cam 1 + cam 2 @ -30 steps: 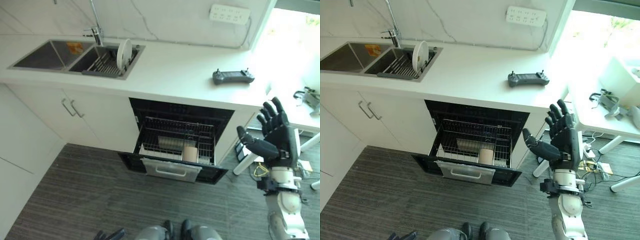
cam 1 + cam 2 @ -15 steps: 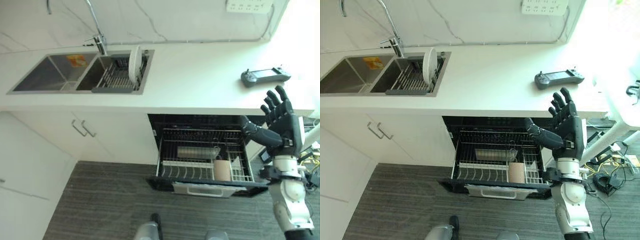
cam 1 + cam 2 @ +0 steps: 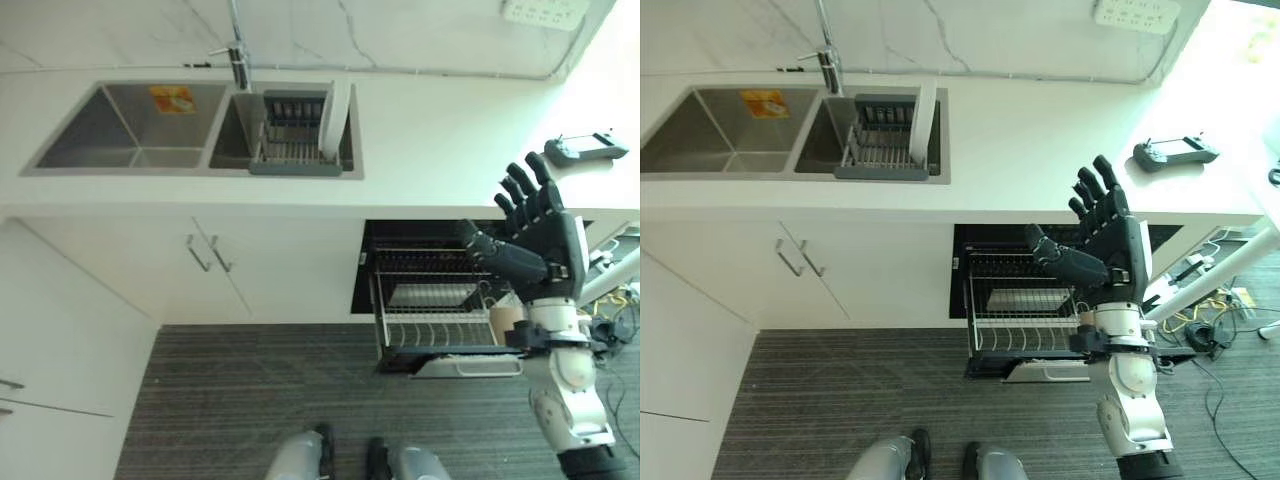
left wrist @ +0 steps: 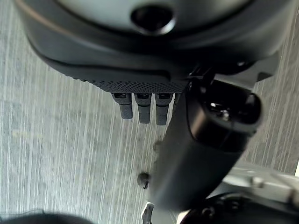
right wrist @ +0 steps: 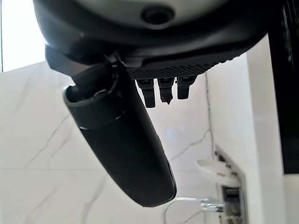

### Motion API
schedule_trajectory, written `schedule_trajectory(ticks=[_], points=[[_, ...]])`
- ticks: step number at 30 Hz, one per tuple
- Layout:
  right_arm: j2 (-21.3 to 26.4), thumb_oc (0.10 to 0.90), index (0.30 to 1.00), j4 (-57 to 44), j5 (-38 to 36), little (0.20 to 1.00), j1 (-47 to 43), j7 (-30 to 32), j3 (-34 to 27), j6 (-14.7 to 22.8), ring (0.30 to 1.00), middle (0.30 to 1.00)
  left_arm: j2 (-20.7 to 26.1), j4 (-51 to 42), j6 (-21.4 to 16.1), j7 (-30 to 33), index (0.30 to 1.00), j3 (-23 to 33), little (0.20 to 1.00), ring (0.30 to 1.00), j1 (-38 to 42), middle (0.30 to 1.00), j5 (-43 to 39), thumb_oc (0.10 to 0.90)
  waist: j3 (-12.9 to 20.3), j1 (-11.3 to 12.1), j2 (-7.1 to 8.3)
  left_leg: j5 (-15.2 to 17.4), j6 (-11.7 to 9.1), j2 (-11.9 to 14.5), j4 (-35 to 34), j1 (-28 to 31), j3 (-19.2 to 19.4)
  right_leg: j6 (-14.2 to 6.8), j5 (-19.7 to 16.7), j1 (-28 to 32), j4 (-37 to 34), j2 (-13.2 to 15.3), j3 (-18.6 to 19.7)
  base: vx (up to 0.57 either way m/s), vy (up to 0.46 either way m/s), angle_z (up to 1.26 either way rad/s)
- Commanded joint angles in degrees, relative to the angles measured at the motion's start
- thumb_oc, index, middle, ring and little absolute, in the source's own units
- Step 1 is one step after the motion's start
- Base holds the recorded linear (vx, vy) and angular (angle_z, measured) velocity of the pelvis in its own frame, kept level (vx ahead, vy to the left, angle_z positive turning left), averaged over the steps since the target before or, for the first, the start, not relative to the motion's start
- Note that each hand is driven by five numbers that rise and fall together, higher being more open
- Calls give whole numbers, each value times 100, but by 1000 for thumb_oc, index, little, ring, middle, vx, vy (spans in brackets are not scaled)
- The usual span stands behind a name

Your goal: Place the dishes in the dishwasher.

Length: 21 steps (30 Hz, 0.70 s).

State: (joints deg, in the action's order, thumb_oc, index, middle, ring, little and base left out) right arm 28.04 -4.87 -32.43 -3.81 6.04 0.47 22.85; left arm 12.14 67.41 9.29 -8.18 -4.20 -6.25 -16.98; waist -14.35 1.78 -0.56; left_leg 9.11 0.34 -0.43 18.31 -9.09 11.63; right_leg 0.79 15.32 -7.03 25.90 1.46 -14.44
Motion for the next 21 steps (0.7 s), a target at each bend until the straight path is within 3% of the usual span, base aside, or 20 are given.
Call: schedule_trajectory(ticks=[1, 5, 7, 10, 11, 12, 13, 18, 21], points=[[158, 800, 900, -496, 9, 900, -466, 169, -516, 706, 900, 900, -79, 172, -128, 70, 900, -95, 900, 900, 28, 900, 230, 800, 293, -130, -12, 621, 334, -80, -112, 473, -245, -185, 65, 553, -872, -177, -12, 50, -53, -19], [172, 800, 900, -544, 78, 900, -301, 62, -611, 568, 900, 900, -85, 150, -224, 181, 900, 51, 900, 900, 13, 900, 131, 800, 290, -172, 119, 605, 346, -303, -112, 769, -43, -117, 99, 606, -872, 2, 119, 79, -32, 4], [181, 800, 900, -515, 58, 900, -225, 26, -640, 538, 900, 900, -103, 50, -253, 149, 900, 67, 900, 900, -35, 900, 176, 800, 172, -118, 203, 369, 223, -347, 142, 680, -143, -72, 59, 703, -872, 87, 235, 82, 41, -1], [93, 800, 900, -491, 225, 900, -272, 25, -542, 494, 900, 900, -150, -78, -330, 126, 900, 102, 900, 900, -102, 900, 255, 800, 70, -48, 140, 157, 133, -189, -112, 488, -500, -88, 57, 772, -872, 18, 420, 92, 163, -4], [80, 800, 900, -493, 362, 900, -345, 78, -410, 475, 900, 900, -184, -80, -446, 211, 900, 112, 900, 900, -110, 900, 310, 800, 19, 2, 74, -29, 17, -40, -112, 204, -865, -67, 103, 819, -872, -49, 559, 202, 409, -5], [116, 800, 900, -473, 455, 900, -441, 104, -243, 460, 900, 900, -202, -27, -619, 375, 900, 114, 900, 900, -102, 900, 365, 800, -21, 68, -12, -412, -162, 98, -112, -245, -1325, -31, 164, 889, -872, -115, 719, 214, 407, -20], [132, 800, 900, -464, 470, 900, -458, 121, -214, 472, 900, 900, -204, -11, -662, 398, 900, 127, 900, 900, -98, 900, 386, 800, -31, 79, -27, -485, -190, 118, -112, -325, -1366, -25, 183, 915, -872, -114, 735, 236, 420, -38], [113, 800, 900, -603, 403, 900, -281, 242, -292, 503, 900, 900, -150, -45, -615, 464, 900, 58, 900, 900, -7, 900, 582, 800, 102, 4, -67, 59, 47, 137, -112, -197, -1060, -232, 196, 992, -872, 164, 523, 211, 300, -34], [23, 800, 900, -663, 432, 900, -124, 377, -370, 489, 900, 900, -104, -76, -524, 567, 900, -153, 900, 900, 58, 900, 698, 800, 147, -74, -97, 313, 289, 31, -112, 42, -1058, -322, -29, 1001, -872, 246, 437, 266, 285, -10]])
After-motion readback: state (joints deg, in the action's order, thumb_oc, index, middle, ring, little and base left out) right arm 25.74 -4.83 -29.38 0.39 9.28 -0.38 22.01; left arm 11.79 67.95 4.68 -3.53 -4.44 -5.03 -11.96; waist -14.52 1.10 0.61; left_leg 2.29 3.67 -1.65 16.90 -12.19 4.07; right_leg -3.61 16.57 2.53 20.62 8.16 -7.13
